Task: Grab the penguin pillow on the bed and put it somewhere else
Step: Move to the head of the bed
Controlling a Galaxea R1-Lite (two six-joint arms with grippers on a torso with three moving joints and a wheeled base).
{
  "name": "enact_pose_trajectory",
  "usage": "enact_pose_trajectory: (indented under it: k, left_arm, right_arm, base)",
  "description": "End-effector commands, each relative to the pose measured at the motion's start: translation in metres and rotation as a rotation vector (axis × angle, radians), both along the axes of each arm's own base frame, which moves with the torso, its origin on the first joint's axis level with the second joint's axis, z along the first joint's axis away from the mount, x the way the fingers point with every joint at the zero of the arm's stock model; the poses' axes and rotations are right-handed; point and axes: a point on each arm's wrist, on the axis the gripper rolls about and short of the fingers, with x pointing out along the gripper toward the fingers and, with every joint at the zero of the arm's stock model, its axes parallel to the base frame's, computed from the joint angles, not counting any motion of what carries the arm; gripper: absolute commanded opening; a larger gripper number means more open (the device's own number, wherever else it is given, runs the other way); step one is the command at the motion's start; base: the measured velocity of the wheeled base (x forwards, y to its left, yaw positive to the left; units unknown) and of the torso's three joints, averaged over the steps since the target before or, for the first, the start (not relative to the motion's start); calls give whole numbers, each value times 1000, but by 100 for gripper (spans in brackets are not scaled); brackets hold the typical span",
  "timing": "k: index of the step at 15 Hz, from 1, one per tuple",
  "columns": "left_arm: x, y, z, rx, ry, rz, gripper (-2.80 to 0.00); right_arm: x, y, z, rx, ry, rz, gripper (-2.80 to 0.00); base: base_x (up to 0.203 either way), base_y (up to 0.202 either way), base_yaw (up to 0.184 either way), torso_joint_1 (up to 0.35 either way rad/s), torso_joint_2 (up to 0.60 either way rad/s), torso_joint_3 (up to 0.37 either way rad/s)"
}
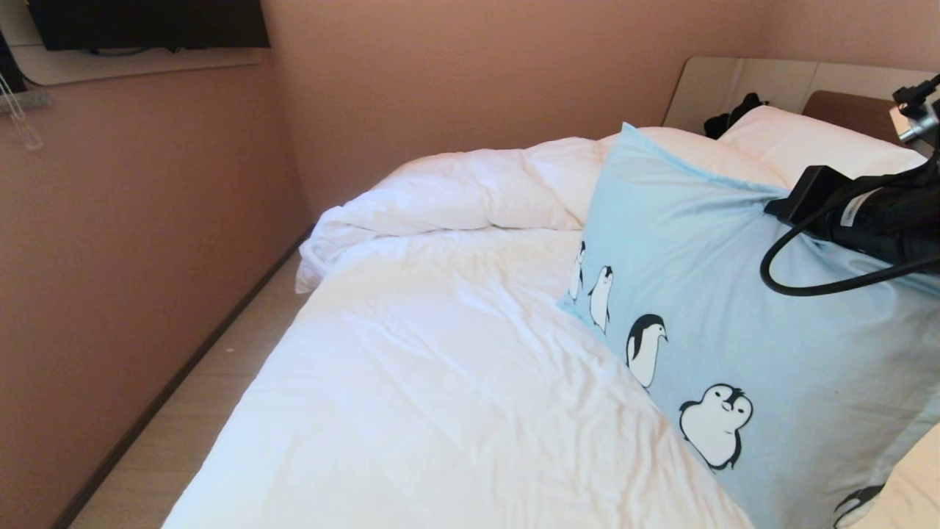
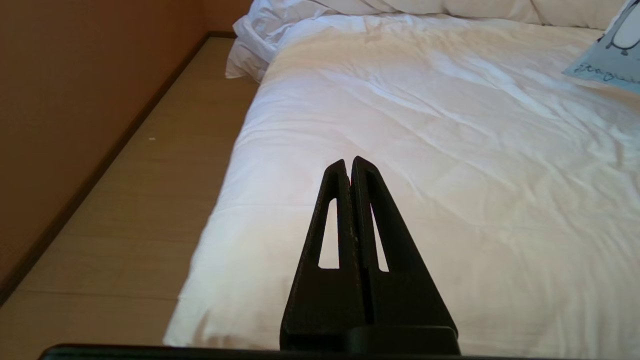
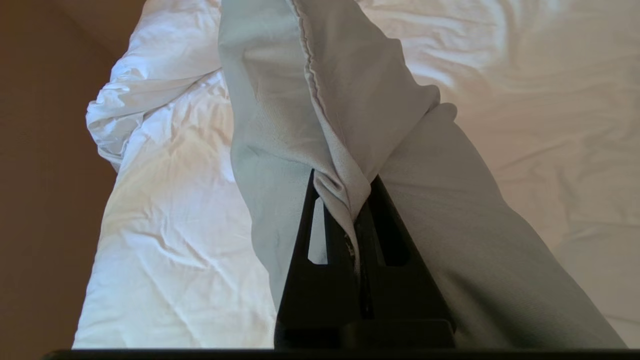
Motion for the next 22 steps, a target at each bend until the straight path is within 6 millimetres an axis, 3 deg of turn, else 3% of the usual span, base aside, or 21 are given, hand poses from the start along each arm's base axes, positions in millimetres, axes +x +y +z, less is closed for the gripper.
enact_pose_trajectory:
  k: [1, 6, 17, 22]
  left_arm:
    - [0, 0, -1, -1, 2, 0, -280]
    - [0, 0, -1, -1, 3, 0, -280]
    - [0, 0, -1, 0, 1, 0, -280]
    - [0, 0, -1, 0, 3, 0, -280]
  right_arm:
    - [4, -1, -4, 9, 15, 23, -280]
    - [16, -6, -9, 9, 34, 13, -280]
    - [22, -5, -15, 6, 56, 16, -280]
    - [23, -5, -16, 5, 60, 13, -280]
  base:
    - [0, -191, 0, 7, 2, 4]
    - [0, -193, 0, 2, 3, 2]
    - [-2, -196, 2, 2, 2, 3]
    - [0, 0, 0, 0, 0, 0]
